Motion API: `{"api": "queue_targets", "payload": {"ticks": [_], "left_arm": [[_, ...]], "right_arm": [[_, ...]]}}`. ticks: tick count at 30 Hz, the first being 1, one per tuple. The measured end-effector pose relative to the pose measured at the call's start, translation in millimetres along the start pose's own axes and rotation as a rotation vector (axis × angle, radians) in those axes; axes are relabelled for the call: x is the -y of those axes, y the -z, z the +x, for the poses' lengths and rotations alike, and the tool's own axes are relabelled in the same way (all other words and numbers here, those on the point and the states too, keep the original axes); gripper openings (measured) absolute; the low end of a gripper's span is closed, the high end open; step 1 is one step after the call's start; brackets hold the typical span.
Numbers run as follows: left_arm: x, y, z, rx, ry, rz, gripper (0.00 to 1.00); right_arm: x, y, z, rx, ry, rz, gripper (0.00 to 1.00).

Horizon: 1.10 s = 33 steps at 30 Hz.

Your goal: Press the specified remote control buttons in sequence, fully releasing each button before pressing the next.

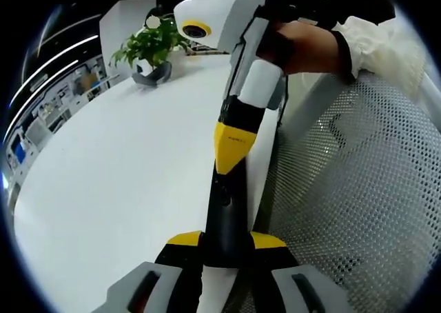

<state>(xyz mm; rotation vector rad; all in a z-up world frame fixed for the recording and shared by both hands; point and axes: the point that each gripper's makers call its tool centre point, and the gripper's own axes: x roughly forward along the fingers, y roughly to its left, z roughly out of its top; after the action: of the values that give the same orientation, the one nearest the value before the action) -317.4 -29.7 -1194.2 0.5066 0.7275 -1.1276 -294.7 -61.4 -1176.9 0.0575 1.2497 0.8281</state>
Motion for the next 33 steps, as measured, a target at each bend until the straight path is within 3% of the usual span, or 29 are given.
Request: {"api": "queue_targets", "payload": {"ticks": [7, 20, 29, 33], "left_arm": [[-0.3, 0.1, 0.1, -0.003, 0.0, 0.001, 0.25], [-0.2, -0.2, 0.3, -0.002, 0.006, 0.0, 0.25], [-0.2, -0.4, 0.1, 0.004, 0.009, 0.002, 0.25], [0.0, -0.4, -0.2, 0.005, 0.008, 0.0, 0.25]], "right_arm": [[1.2, 5.8, 6.5, -0.048, 0.013, -0.04, 0.0], [1.4, 5.8, 5.7, -0.037, 0.029, -0.11, 0.0], [-0.4, 6.2, 5.5, -0.028, 0.025, -0.128, 0.0], [1.6, 5.8, 4.3, -0.025, 0.017, -0.089, 0.0]]}}
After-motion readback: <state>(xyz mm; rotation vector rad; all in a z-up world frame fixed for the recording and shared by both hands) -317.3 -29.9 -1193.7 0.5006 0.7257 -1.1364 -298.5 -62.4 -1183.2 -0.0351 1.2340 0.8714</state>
